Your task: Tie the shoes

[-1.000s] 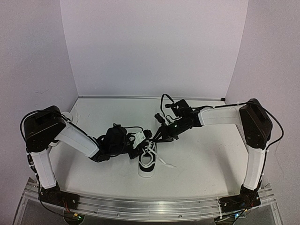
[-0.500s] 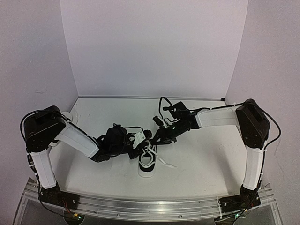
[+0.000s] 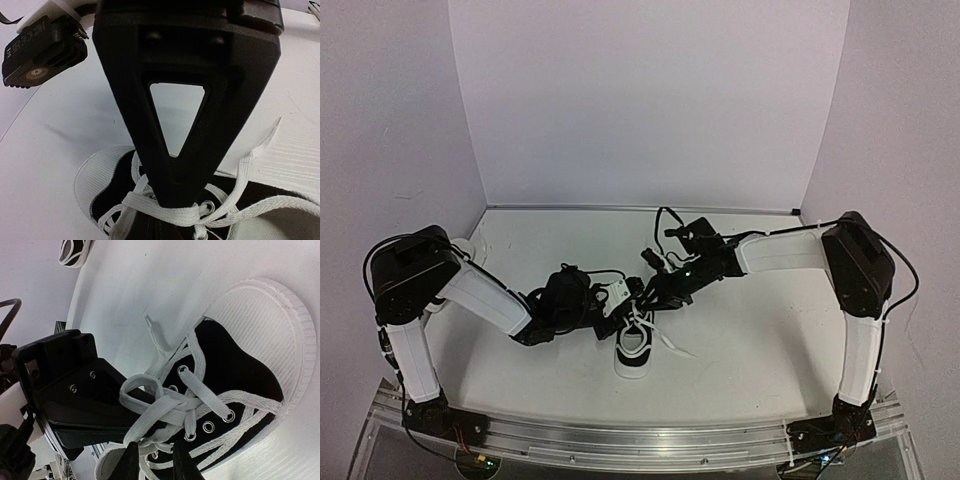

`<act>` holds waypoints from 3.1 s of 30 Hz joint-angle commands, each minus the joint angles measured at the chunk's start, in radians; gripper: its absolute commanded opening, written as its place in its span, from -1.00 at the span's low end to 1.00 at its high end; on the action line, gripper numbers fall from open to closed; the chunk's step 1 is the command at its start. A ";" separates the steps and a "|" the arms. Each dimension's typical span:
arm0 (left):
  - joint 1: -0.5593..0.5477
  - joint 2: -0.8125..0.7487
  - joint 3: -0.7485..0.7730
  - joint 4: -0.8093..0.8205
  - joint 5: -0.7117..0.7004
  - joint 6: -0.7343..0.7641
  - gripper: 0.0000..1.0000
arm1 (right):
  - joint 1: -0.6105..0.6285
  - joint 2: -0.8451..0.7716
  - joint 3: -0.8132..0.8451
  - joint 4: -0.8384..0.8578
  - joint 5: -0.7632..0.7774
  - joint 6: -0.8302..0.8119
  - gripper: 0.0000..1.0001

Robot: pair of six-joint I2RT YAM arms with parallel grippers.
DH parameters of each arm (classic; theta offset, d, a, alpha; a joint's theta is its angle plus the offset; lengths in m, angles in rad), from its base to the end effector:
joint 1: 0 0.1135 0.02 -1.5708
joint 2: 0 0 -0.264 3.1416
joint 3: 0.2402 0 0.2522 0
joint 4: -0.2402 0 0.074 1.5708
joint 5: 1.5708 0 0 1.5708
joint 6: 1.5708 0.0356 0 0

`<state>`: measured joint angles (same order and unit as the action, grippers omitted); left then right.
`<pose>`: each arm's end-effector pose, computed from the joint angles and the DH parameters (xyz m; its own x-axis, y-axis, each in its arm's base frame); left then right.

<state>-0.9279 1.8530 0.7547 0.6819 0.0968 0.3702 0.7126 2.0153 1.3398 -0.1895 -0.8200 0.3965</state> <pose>0.2122 -0.2890 0.1320 0.0813 0.4921 -0.8667 0.8798 0.3732 0.2944 0.3053 0.2982 0.1707 -0.8421 -0.3794 -0.3834 -0.5200 0.3823 0.7638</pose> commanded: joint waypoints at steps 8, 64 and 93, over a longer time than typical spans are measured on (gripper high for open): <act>-0.002 0.009 0.022 0.002 0.036 0.012 -1.00 | 0.007 0.041 0.030 0.048 -0.041 0.017 -0.50; 0.132 -0.326 -0.064 -0.375 0.141 -0.036 -0.10 | 0.007 -0.070 -0.030 0.054 0.025 -0.011 -1.00; 0.135 -0.177 0.092 -0.438 0.116 0.060 -0.99 | -0.001 -0.119 -0.065 0.053 0.068 -0.012 -1.00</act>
<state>-0.7975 1.7348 0.8616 0.2591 0.2154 0.4315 0.7140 1.9733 1.3034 -0.1501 -0.7891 0.3943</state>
